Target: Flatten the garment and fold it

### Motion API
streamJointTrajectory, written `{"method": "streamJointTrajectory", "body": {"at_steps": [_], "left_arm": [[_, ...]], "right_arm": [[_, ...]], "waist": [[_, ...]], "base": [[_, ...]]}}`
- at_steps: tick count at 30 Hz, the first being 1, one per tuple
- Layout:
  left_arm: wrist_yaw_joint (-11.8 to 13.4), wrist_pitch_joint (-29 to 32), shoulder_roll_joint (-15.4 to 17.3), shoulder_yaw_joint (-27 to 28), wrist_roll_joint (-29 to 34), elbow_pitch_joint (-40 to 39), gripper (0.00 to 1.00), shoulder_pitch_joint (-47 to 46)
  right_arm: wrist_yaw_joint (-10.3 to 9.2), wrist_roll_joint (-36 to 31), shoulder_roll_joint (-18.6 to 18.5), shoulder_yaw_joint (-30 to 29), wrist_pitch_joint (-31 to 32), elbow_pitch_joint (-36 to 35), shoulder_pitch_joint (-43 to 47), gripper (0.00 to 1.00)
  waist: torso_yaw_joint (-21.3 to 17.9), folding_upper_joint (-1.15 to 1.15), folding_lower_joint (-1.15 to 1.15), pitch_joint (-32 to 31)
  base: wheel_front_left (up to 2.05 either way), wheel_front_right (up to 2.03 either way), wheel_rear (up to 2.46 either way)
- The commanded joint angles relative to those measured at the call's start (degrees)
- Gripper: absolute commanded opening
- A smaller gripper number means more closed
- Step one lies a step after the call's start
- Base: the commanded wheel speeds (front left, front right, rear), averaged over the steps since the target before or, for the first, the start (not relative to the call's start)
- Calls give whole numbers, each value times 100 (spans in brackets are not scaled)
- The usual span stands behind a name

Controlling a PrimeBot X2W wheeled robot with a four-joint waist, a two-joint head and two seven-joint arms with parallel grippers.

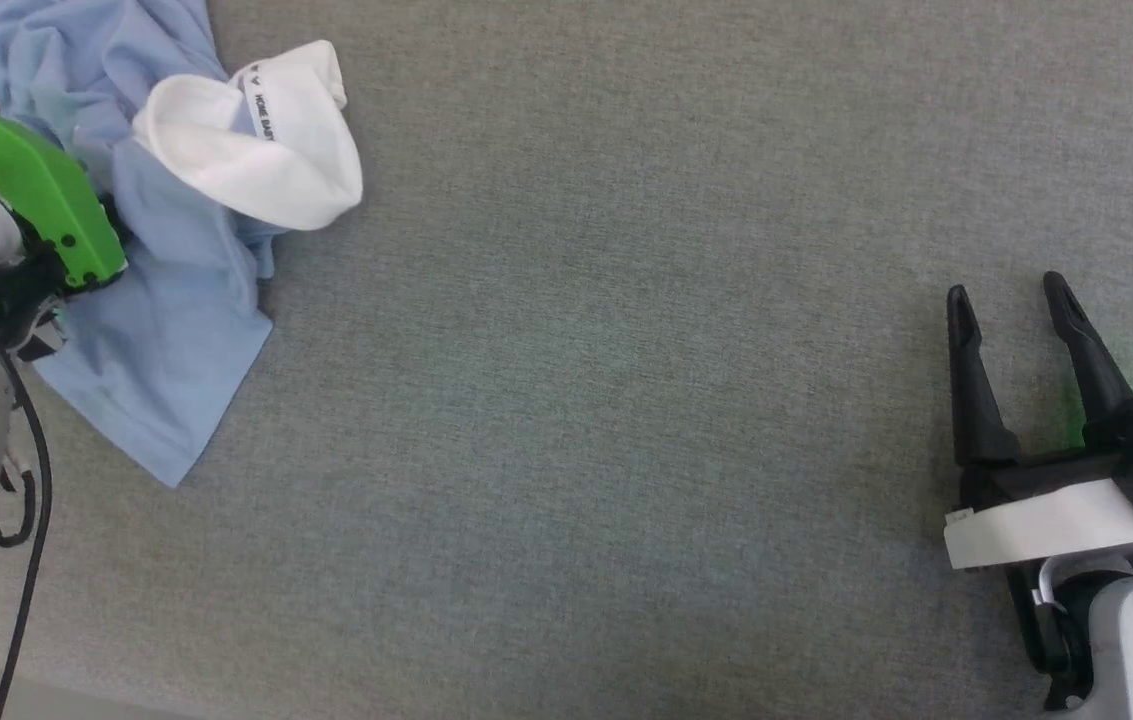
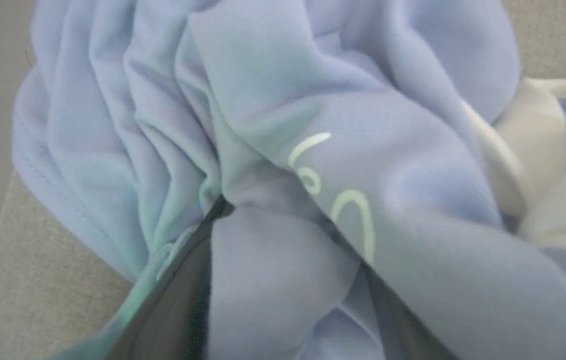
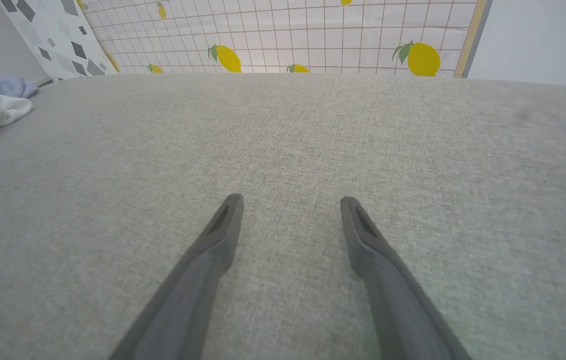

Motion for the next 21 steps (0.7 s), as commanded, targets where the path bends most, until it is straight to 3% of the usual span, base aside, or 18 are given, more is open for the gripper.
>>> {"method": "streamJointTrajectory", "body": {"at_steps": [1, 2, 3, 15, 21], "left_arm": [[-24, 120, -285, -223, -86, 111, 53, 203], [-24, 34, -264, -273, -61, 111, 11, 185], [-24, -26, -254, -319, -38, 124, 0, 175], [-24, -2046, -50, -264, 92, 155, 0, -281], [-24, -2586, 202, -324, 117, -113, 0, -715]], "right_arm": [[-10, -35, -4, -10, 8, -3, -117, 100], [-10, -43, -4, -11, 22, -8, -122, 100], [-10, -45, -4, -9, 29, -9, -127, 100], [-10, 75, -4, 79, -95, 289, -93, 100], [-10, 248, -4, 138, -245, 596, -58, 100]], "waist": [[9, 27, 0, 24], [26, 27, 0, 20], [35, 27, 0, 12], [178, 27, 0, -564], [241, 27, 0, -1075]], "base": [[0, 0, 0], [0, 0, 0], [0, 0, 0], [0, 0, 0], [0, 0, 0]]}}
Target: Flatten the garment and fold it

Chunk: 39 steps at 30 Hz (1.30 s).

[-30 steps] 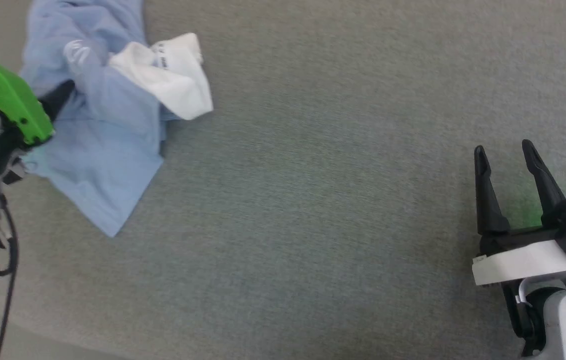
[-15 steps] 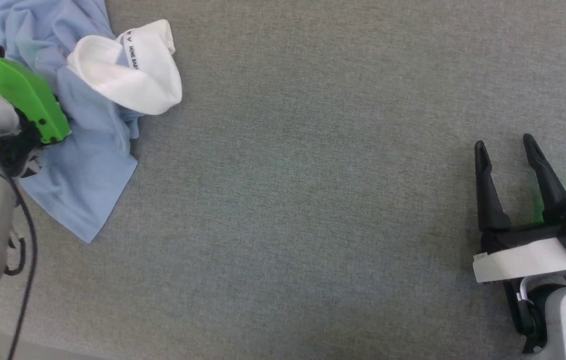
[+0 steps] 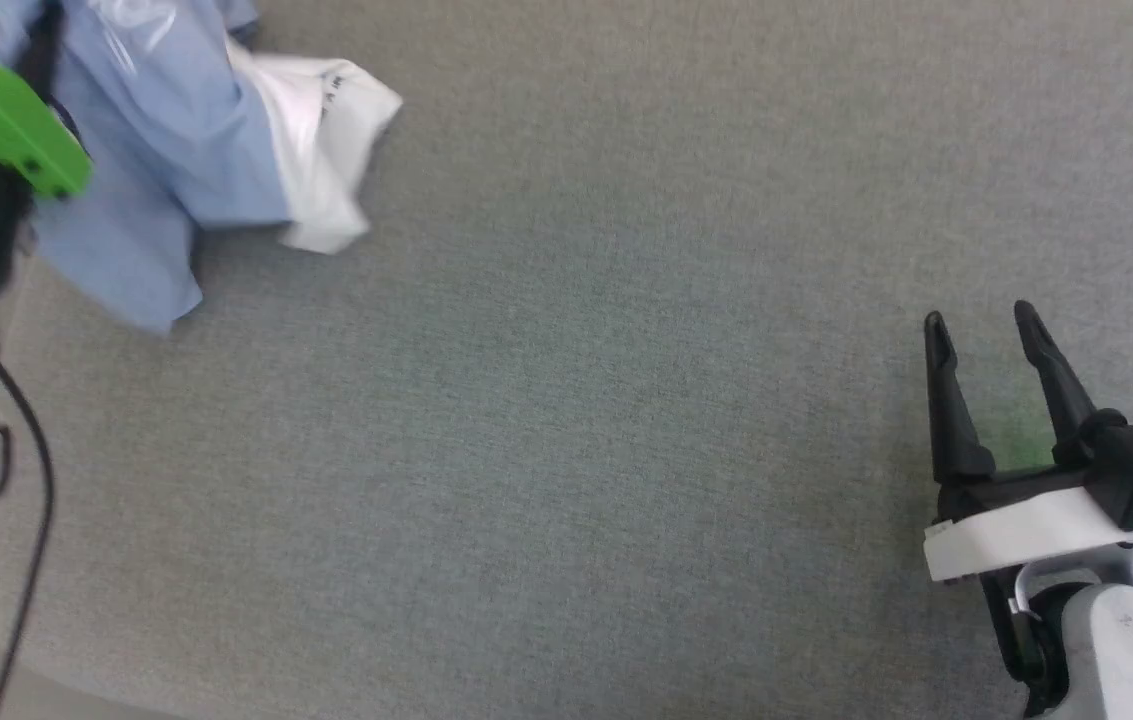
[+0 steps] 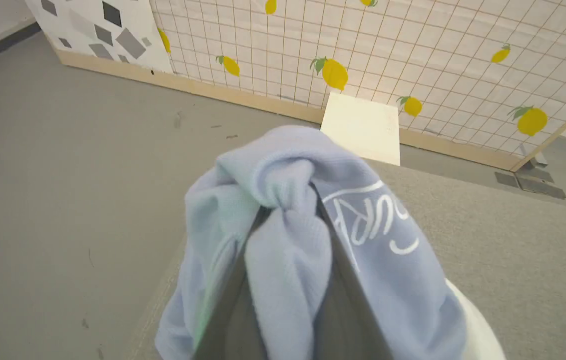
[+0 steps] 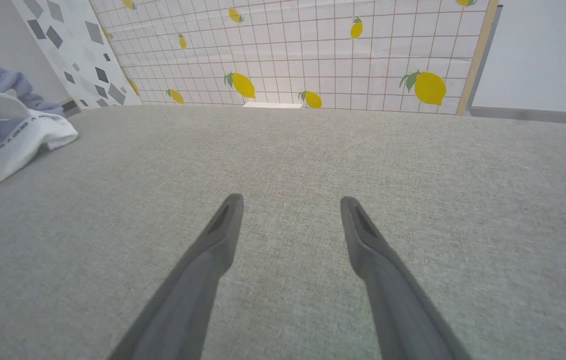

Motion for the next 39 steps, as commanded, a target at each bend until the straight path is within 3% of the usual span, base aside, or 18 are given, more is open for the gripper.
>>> {"method": "streamJointTrajectory", "body": {"at_steps": [1, 9, 17, 27, 34, 39], "left_arm": [[-22, -72, 111, -33, 22, -81, 0, -235], [-22, -142, 392, -262, 154, -590, 0, -871], [-22, 52, 357, -659, 212, -1045, 0, -1018], [-22, 303, 17, -1260, -49, -1938, 0, -977], [-22, 384, -232, -1554, -243, -2352, 0, -837], [-21, 456, -376, -1778, -297, -2390, 0, -567]], "right_arm": [[-9, 61, -4, 13, -67, 59, -17, 100], [-9, 290, -4, 102, -275, 465, 47, 100], [-9, 445, -4, 128, -440, 702, 21, 100], [-9, 590, -4, 74, -539, 825, 70, 100], [-9, 673, -4, 30, -570, 795, 190, 100], [-9, 701, -4, -36, -580, 739, 282, 100]], "waist": [[75, 28, 0, -376], [26, 28, 0, -850], [-263, 28, 0, -1232], [-1194, 28, 0, -1607], [-1978, 28, 0, -1524], [-2252, 28, 0, -1390]], "base": [[0, 0, 0], [0, 0, 0], [0, 0, 0], [0, 0, 0], [0, 0, 0], [0, 0, 0]]}}
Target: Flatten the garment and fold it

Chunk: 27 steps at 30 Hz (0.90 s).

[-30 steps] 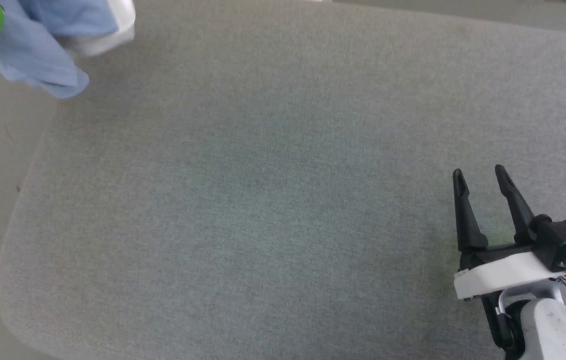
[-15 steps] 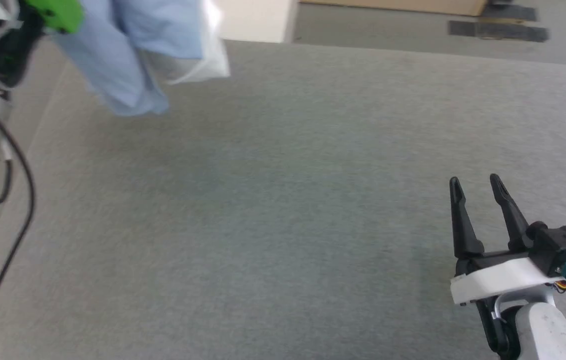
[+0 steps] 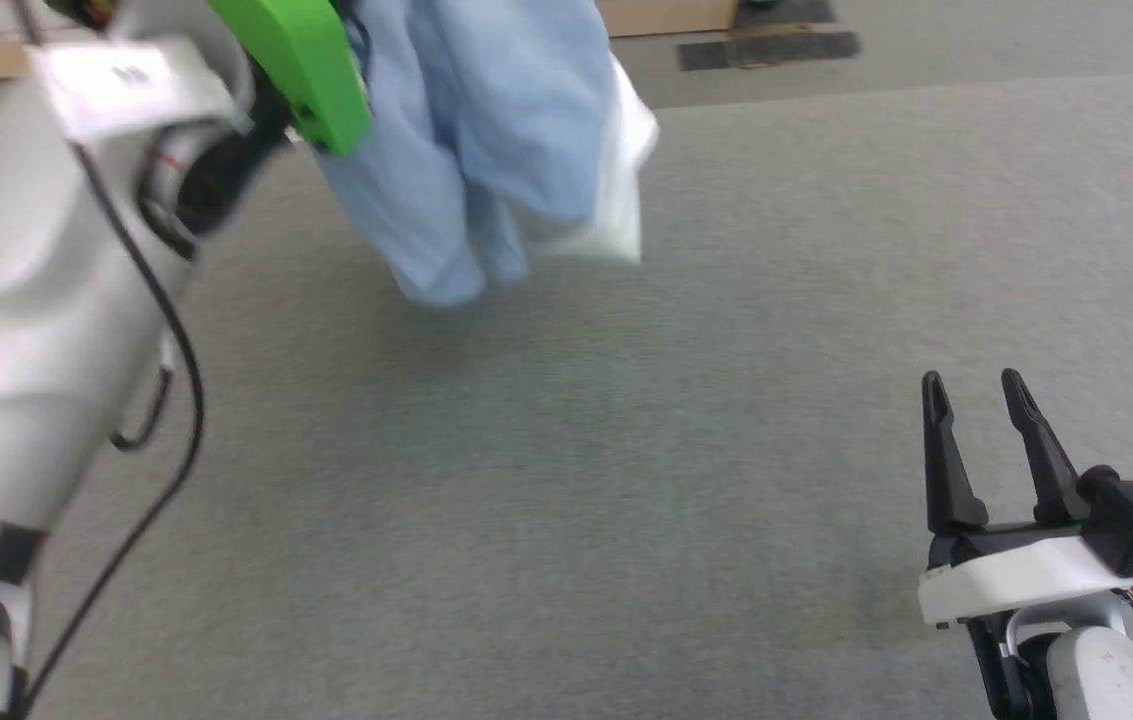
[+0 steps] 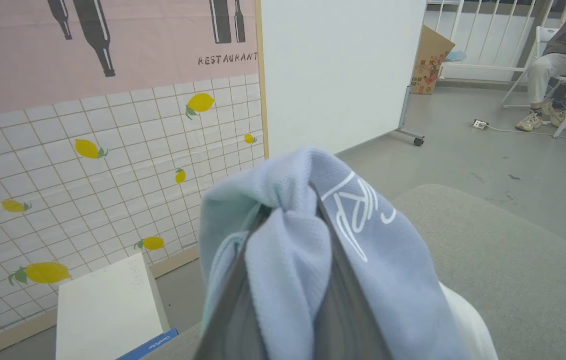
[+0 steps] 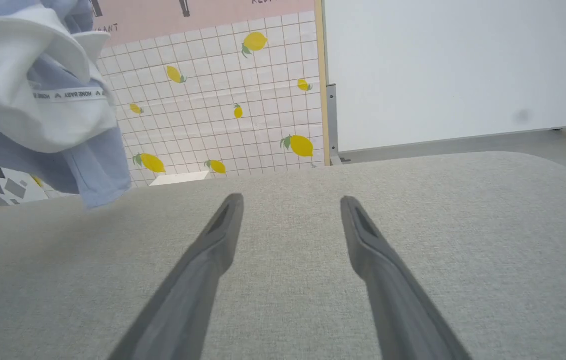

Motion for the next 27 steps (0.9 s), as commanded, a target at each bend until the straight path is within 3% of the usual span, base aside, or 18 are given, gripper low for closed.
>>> {"method": "streamJointTrajectory", "body": {"at_steps": [1, 7, 14, 18, 20, 21, 22, 27], "left_arm": [[-21, 51, -56, -91, -31, 29, 0, 215], [-13, 383, -271, -750, 168, 363, 0, 808], [-15, 1452, -559, -1551, 18, 1050, 0, 1595], [-16, 2082, -640, -1750, -216, 1247, 0, 1815], [-16, 2108, -665, -1727, -274, 1238, 0, 1811], [-14, 2095, -675, -1687, -323, 1226, 13, 1808], [-12, 2105, -675, -1650, -363, 1201, 100, 1780], [70, 1748, -635, -1053, -809, 970, 100, 1623]], "right_arm": [[-9, 28, 2, -9, -42, -41, 72, 100], [-9, 50, 2, -16, -46, -147, 130, 100], [-9, 80, 2, 57, -47, -214, 147, 100], [-9, 79, 2, 54, -47, -223, 177, 100], [-9, 84, 2, 55, -47, -215, 197, 100], [-9, 89, 2, 58, -47, -210, 205, 100], [-9, 95, 2, 51, -47, -204, 215, 100], [-9, 103, 2, 36, -47, -135, 243, 100]], "waist": [[-383, 27, 0, 111], [-423, 27, 0, 266], [-393, 27, 0, 352], [-349, 27, 0, 317], [-312, 27, 0, 278], [-294, 27, 0, 255], [-259, 27, 0, 226], [-79, 27, 0, 10]], "base": [[0, 0, 0], [0, 0, 0], [0, 0, 0], [0, 0, 0], [0, 0, 0], [0, 0, 0], [0, 0, 0], [0, 0, 0]]}}
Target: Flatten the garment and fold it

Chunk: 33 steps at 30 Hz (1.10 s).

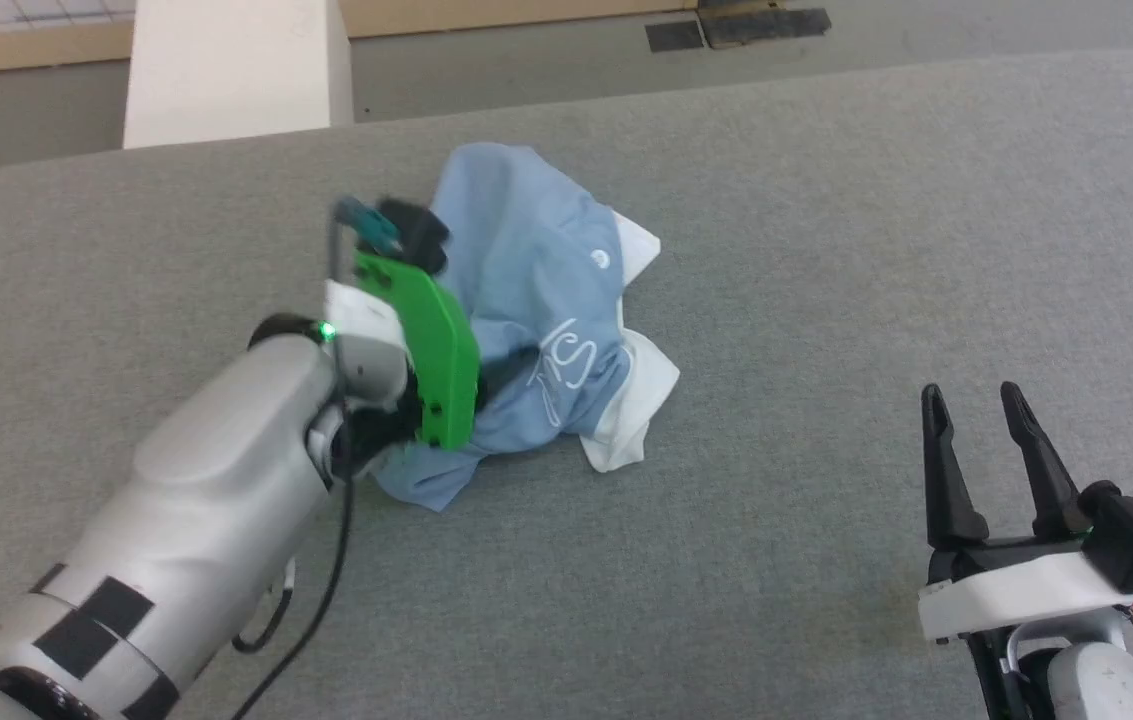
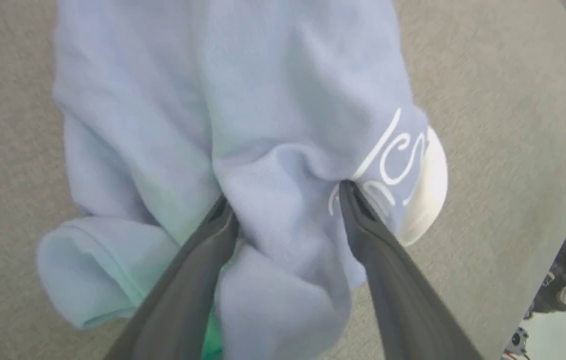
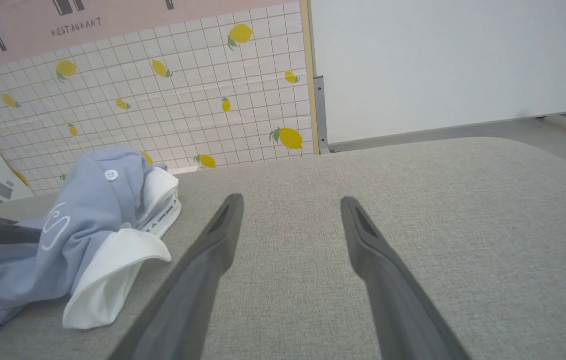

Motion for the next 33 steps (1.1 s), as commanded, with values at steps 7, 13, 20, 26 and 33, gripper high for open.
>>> {"method": "streamJointTrajectory", "body": {"at_steps": [7, 13, 20, 26, 33], "left_arm": [[140, -1049, 249, 1148, -634, -448, 100, -180], [396, -2549, 718, 1692, -169, -510, 100, -66], [907, -3915, 1268, 2113, 632, -669, 100, 563], [1226, -3976, 1391, 3003, 1840, -1625, 100, 1750], [1093, -3978, 983, 3787, 2591, -2254, 100, 3094]], "right_arm": [[-9, 7, 5, -31, -32, 142, 99, 100], [-9, -15, 5, -106, -32, 212, 74, 100], [-9, -34, 5, -267, -32, 245, 73, 100], [-9, -47, 5, -363, -32, 193, 102, 100], [-9, -50, 5, -404, -32, 181, 171, 100]], "waist": [[493, 28, 0, -526], [800, 28, 0, -777], [1019, 28, 0, -939], [1072, 28, 0, -904], [1023, 28, 0, -877]], "base": [[0, 0, 0], [0, 0, 0], [0, 0, 0], [0, 0, 0], [0, 0, 0]]}}
